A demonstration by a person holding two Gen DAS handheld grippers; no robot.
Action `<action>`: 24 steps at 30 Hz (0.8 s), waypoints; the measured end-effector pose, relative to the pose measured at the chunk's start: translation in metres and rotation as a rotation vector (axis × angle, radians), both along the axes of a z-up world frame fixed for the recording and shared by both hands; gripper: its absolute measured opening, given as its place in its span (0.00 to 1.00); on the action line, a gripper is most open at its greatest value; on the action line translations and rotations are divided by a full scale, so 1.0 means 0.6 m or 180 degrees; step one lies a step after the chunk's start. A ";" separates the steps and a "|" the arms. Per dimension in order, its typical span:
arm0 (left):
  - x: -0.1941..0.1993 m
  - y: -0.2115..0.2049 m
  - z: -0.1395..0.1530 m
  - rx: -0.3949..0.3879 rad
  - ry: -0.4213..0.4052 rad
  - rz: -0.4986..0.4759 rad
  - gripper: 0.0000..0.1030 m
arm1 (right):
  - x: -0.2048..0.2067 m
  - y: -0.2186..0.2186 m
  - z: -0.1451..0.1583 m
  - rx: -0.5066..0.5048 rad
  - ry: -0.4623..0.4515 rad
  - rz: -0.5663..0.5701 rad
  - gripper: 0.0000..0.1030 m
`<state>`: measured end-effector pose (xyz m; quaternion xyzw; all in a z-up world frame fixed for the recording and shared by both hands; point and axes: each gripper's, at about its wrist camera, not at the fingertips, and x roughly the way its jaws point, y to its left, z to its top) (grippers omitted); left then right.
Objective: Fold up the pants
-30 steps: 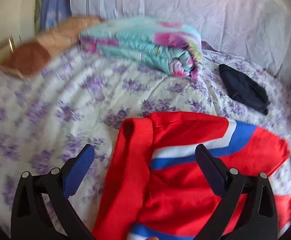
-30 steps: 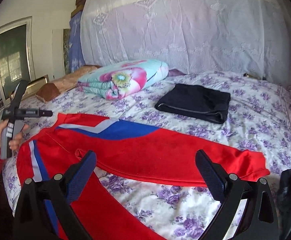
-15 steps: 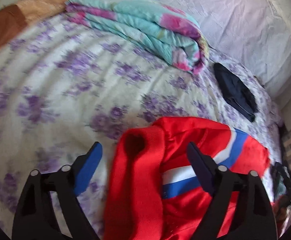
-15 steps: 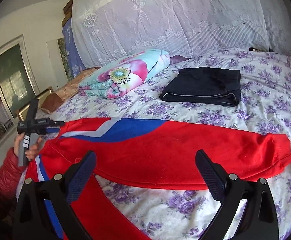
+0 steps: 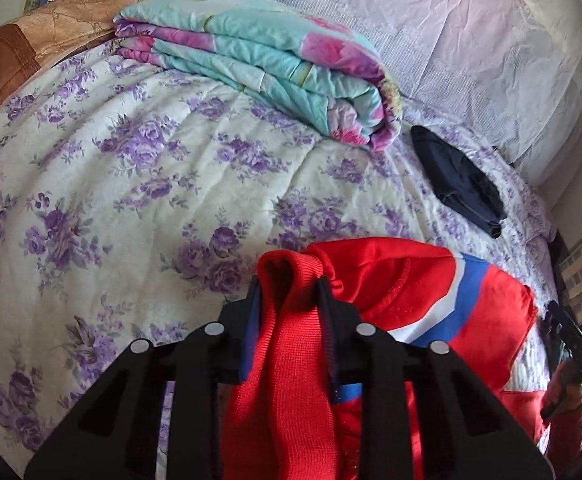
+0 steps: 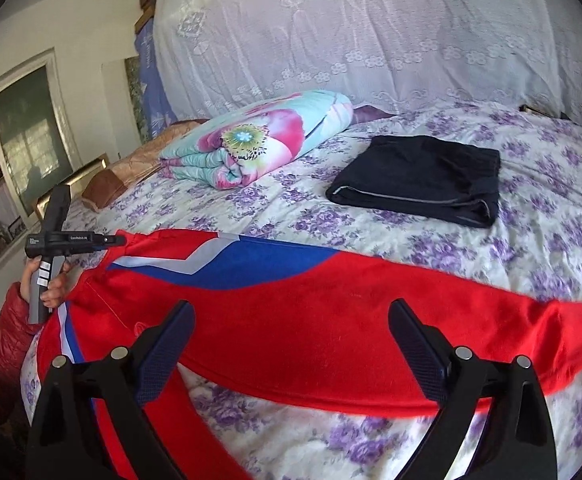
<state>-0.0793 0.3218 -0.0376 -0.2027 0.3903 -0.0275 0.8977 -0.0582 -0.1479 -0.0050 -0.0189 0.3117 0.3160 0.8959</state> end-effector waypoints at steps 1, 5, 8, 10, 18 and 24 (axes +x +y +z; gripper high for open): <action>-0.002 0.001 0.001 -0.0016 -0.0026 0.0001 0.24 | 0.013 0.004 0.002 -0.0039 0.0010 0.0049 0.92; -0.005 0.003 0.002 -0.0061 -0.0053 -0.0004 0.24 | 0.062 0.022 -0.003 -0.0271 0.0103 0.0244 0.92; 0.000 0.000 -0.003 -0.0044 -0.0009 -0.0010 0.26 | 0.101 0.039 -0.011 -0.0553 0.0070 0.0383 0.90; 0.004 0.000 -0.007 -0.0045 0.0035 0.0000 0.31 | 0.127 0.047 -0.018 -0.0636 0.0098 0.0486 0.88; 0.024 0.009 -0.028 -0.0203 0.0179 -0.0011 0.39 | 0.204 0.068 -0.054 -0.0811 0.0318 0.0753 0.78; 0.031 0.013 -0.033 -0.0277 0.0188 -0.0037 0.40 | 0.223 0.103 -0.074 -0.1090 0.0410 0.1169 0.62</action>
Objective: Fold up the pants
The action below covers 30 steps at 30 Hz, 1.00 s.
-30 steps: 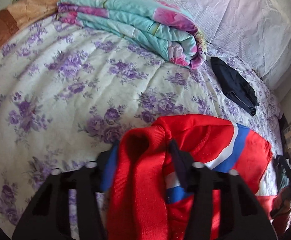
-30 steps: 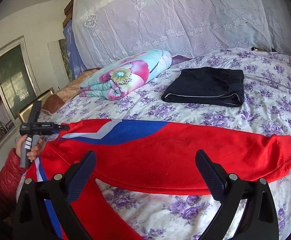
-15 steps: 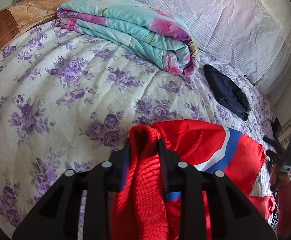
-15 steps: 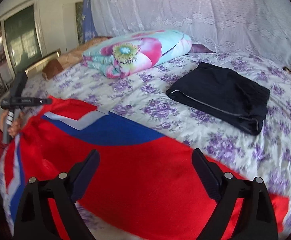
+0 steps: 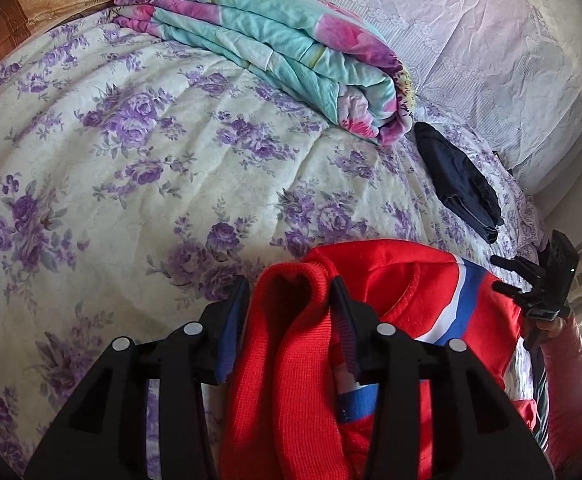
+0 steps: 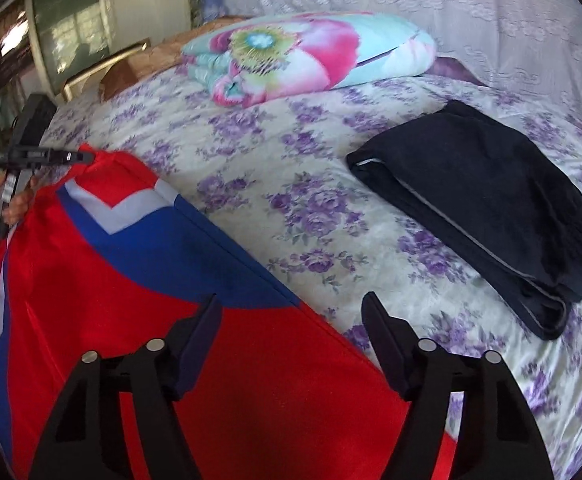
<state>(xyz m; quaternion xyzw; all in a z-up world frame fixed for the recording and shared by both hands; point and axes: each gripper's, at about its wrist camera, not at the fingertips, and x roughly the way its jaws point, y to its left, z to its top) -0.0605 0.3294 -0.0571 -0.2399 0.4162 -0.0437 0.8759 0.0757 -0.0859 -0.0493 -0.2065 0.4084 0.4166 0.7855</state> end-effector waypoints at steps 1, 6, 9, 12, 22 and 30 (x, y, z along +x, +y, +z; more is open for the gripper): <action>0.000 0.001 -0.001 -0.0019 0.0000 -0.0002 0.41 | 0.002 0.009 -0.005 -0.0067 0.0026 0.0097 0.54; 0.003 0.004 -0.002 -0.0073 -0.0019 -0.0028 0.40 | 0.012 0.025 -0.020 -0.0177 0.0128 0.0331 0.44; 0.004 0.001 0.001 -0.0024 -0.0044 -0.0053 0.39 | 0.010 0.026 -0.024 -0.0157 0.0116 0.0357 0.40; 0.006 -0.002 0.002 0.0015 -0.0056 -0.0074 0.38 | 0.013 0.022 -0.028 -0.0103 0.0170 0.0332 0.40; -0.003 -0.043 0.024 0.0990 -0.0020 0.0241 0.70 | 0.002 0.029 -0.021 -0.0244 -0.0019 -0.0130 0.59; -0.033 -0.080 0.059 0.1574 -0.0351 0.0359 0.80 | -0.059 0.035 0.030 -0.0422 -0.0474 -0.0114 0.66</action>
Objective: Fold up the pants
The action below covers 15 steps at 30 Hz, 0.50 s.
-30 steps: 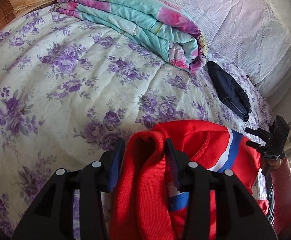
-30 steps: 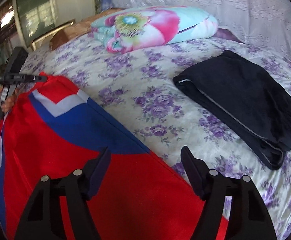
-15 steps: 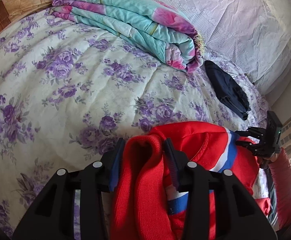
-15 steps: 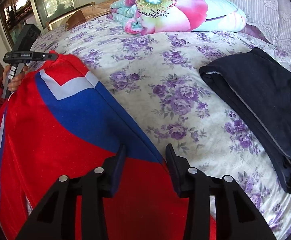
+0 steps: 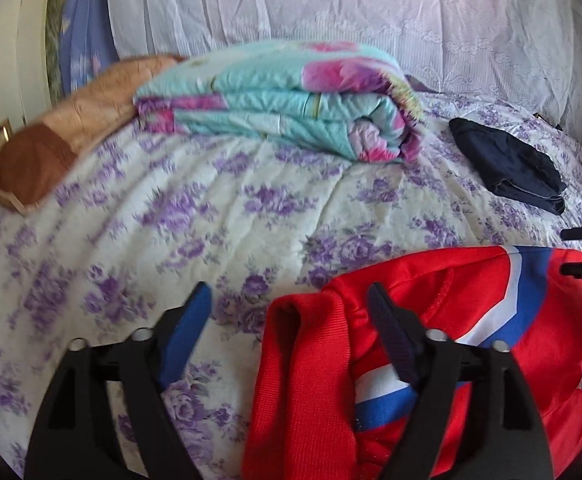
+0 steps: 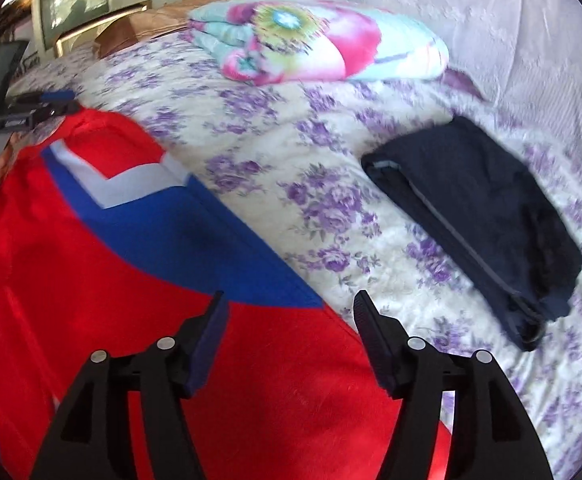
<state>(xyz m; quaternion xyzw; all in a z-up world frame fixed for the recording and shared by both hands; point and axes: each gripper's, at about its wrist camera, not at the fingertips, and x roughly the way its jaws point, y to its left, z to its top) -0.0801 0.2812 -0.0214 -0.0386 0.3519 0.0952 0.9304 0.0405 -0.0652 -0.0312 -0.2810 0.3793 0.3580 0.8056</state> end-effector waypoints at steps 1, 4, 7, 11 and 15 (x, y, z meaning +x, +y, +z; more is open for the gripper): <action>-0.003 -0.004 0.003 0.0044 -0.0031 -0.0004 0.80 | -0.009 0.000 0.010 0.0006 -0.0068 0.0004 0.71; -0.009 -0.015 0.012 0.0168 -0.0118 -0.0027 0.80 | -0.030 0.000 0.035 0.0058 -0.0188 0.0015 0.82; -0.012 -0.020 0.014 0.0231 -0.0137 -0.0030 0.81 | -0.042 -0.002 0.051 0.0094 -0.0288 -0.0011 0.93; -0.013 -0.019 0.016 0.0225 -0.0147 -0.0023 0.83 | -0.044 0.002 0.056 0.0057 -0.0323 -0.0055 0.93; -0.010 -0.019 0.013 0.0193 -0.0112 -0.0028 0.83 | -0.047 0.002 0.057 0.0145 -0.0356 0.0082 0.93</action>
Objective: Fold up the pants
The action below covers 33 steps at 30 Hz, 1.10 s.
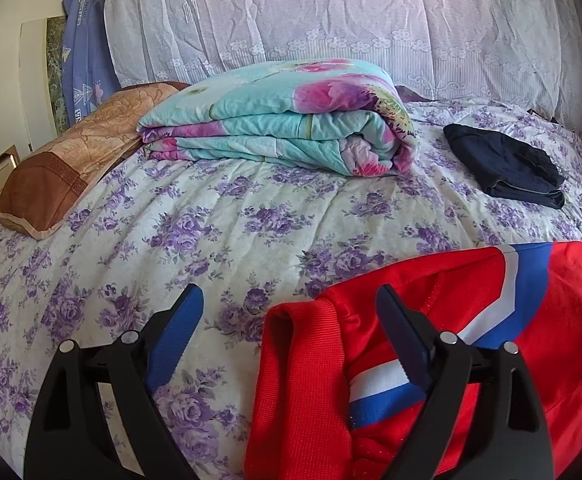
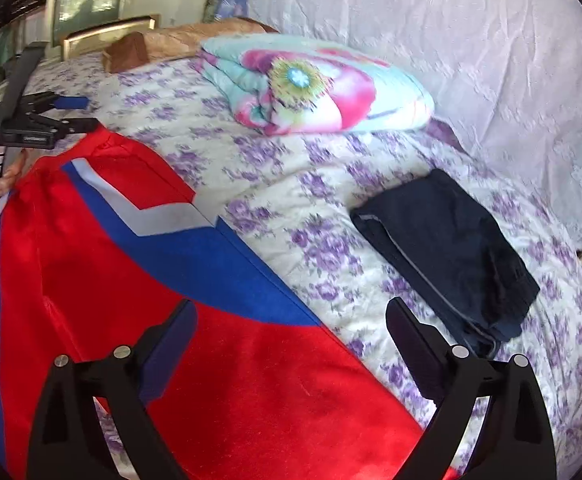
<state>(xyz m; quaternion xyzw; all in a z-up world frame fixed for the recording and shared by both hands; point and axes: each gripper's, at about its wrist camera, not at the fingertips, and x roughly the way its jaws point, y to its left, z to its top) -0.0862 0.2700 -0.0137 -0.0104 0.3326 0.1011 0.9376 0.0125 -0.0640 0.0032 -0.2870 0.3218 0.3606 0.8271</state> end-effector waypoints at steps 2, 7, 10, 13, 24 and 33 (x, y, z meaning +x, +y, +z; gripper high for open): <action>0.003 0.001 -0.003 -0.0022 0.0031 -0.0009 0.83 | 0.007 0.001 -0.005 0.0048 0.0159 0.0063 0.93; 0.012 0.005 -0.012 -0.0147 0.0124 -0.0107 0.83 | 0.036 0.004 -0.038 -0.0008 0.0336 -0.0020 0.93; 0.020 0.011 -0.022 -0.0259 0.0220 -0.0152 0.82 | 0.059 -0.001 -0.054 0.0096 0.0475 -0.0051 0.92; 0.031 0.016 -0.032 -0.0370 0.0340 -0.0183 0.76 | 0.076 -0.002 -0.071 0.0085 0.0594 -0.0023 0.84; 0.042 0.021 -0.047 -0.0547 0.0460 -0.0285 0.51 | 0.120 -0.012 -0.117 0.0076 0.1073 0.0228 0.66; 0.031 0.017 -0.030 -0.0459 0.0280 -0.0303 0.24 | 0.081 -0.004 -0.106 -0.0056 0.0862 0.0150 0.07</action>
